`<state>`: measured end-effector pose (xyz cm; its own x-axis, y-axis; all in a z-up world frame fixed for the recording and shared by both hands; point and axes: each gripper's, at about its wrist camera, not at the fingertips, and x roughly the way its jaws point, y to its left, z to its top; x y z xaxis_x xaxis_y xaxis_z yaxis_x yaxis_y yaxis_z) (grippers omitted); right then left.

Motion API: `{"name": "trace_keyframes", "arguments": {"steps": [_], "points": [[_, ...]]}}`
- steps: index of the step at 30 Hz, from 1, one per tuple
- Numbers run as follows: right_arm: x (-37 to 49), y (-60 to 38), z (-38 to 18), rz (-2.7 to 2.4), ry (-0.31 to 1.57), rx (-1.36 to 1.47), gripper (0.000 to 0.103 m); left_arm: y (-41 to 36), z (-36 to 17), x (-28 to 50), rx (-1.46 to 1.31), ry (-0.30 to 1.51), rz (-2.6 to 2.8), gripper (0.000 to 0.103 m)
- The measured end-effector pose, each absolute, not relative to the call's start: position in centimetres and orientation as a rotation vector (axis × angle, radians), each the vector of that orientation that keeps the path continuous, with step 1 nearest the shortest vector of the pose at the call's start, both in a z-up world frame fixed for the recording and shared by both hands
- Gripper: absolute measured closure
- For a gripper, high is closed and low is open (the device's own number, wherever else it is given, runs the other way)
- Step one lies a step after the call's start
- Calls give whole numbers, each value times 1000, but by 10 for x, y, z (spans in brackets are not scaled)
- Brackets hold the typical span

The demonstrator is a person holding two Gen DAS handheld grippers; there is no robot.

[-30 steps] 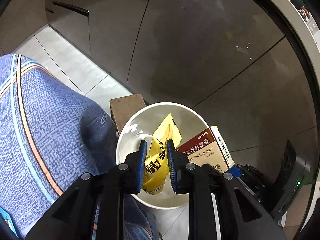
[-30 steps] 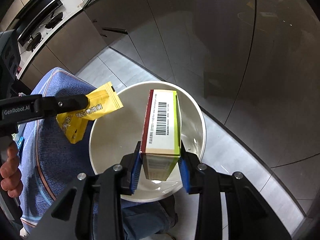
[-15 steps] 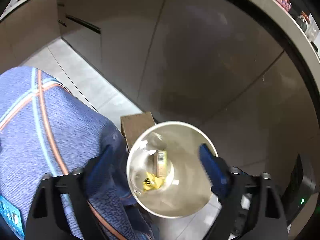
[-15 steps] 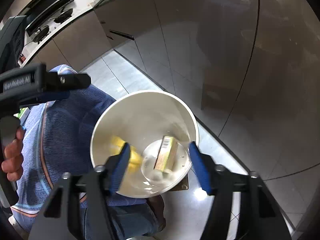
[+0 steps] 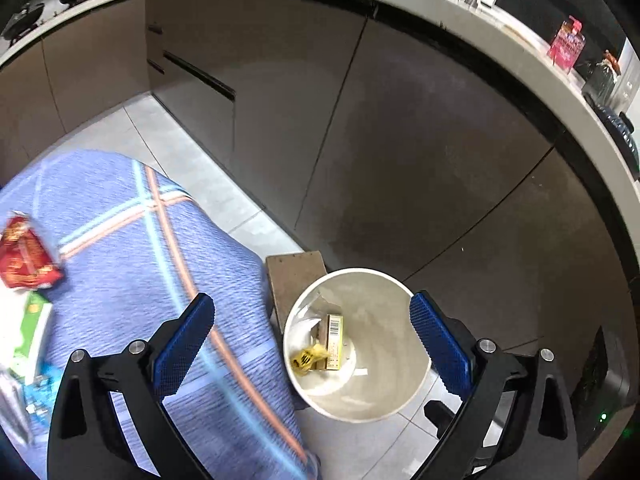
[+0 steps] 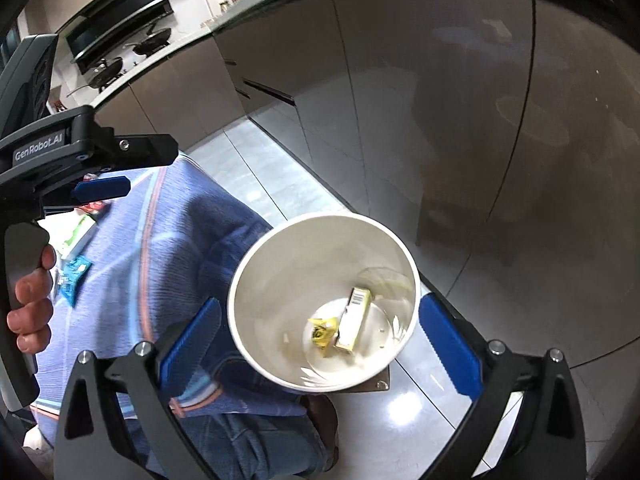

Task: Collect trash
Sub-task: 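Move both tools back over the table toward the remaining trash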

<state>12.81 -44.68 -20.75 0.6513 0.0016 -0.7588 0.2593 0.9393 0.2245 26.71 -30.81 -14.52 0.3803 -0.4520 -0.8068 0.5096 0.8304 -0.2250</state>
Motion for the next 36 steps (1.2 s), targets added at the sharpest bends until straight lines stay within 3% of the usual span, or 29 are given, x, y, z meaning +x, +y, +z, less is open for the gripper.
{"name": "trace_keyframes", "arguments": {"steps": [12, 25, 36], "points": [[115, -370, -133, 54, 728, 230, 3, -191, -79, 217, -17, 912, -555, 8], [137, -251, -118, 317, 758, 59, 3, -12, -103, 177, -151, 909, -295, 9], [169, -185, -126, 452, 872, 62, 3, 60, -121, 184, -235, 922, -270, 26]]}}
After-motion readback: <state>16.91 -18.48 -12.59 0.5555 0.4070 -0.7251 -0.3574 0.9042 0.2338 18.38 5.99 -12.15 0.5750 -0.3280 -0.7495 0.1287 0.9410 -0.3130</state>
